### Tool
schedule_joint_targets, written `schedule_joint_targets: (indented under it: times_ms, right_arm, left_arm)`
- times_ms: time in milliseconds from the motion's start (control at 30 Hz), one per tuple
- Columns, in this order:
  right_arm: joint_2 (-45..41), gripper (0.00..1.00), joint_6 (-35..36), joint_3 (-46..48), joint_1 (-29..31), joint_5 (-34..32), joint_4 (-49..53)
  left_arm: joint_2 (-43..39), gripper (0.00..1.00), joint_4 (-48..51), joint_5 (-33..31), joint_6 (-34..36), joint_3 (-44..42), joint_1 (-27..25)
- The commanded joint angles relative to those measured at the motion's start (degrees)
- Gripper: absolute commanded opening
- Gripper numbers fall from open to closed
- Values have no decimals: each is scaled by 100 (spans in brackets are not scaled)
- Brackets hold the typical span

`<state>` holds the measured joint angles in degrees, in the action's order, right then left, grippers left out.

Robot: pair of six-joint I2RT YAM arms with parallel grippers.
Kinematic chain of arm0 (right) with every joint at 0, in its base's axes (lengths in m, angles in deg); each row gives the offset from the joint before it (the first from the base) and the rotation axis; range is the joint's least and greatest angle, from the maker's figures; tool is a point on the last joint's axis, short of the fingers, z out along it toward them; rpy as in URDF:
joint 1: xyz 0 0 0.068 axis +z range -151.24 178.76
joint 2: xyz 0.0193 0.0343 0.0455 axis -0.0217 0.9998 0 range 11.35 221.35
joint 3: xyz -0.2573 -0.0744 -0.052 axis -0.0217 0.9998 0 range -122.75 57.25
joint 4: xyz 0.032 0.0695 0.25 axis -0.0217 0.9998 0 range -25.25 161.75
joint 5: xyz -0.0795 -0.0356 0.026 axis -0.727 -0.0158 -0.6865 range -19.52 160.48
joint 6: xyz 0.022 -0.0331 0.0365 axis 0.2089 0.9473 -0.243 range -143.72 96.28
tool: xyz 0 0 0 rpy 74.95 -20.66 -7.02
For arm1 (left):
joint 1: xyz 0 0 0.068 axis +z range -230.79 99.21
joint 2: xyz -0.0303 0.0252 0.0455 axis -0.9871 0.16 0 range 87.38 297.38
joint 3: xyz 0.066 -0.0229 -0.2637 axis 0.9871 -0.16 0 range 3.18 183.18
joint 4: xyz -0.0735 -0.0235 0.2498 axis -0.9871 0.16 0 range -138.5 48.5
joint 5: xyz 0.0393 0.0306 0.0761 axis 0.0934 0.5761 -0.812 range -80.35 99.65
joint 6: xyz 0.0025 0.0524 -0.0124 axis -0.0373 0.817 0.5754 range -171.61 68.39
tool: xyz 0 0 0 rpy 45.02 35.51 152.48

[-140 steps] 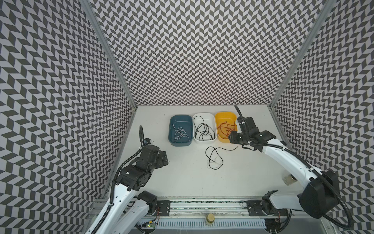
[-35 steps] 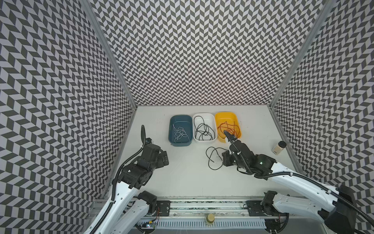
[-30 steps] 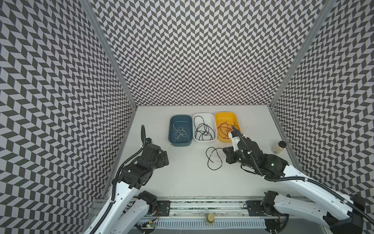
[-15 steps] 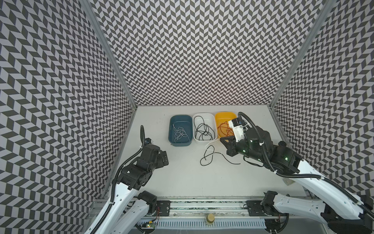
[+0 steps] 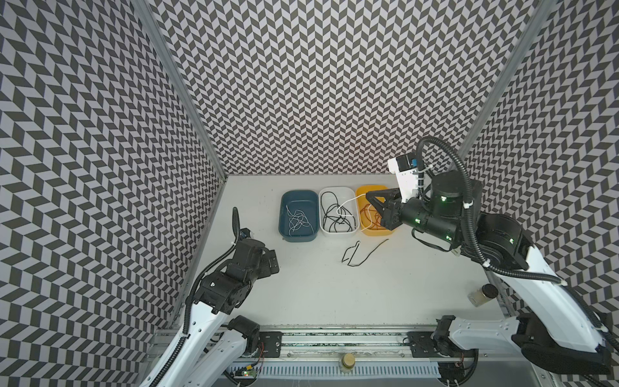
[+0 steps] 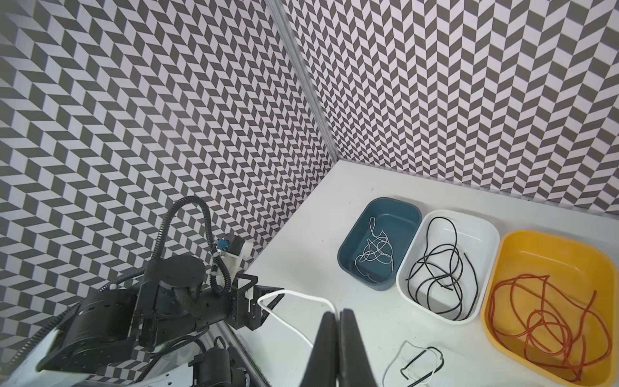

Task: Untangle the cables
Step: 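Lift the white wire high with the right gripper, black wire dangling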

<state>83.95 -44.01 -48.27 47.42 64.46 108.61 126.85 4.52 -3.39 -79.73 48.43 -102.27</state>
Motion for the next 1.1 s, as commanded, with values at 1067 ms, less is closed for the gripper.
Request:
schedule_joint_targets:
  times_ms: [1067]
  right_arm:
    - [1396, 0, 1139, -3582, 99, 1202, 940]
  left_arm:
    - [-68, 100, -206, 951, 89, 213, -51]
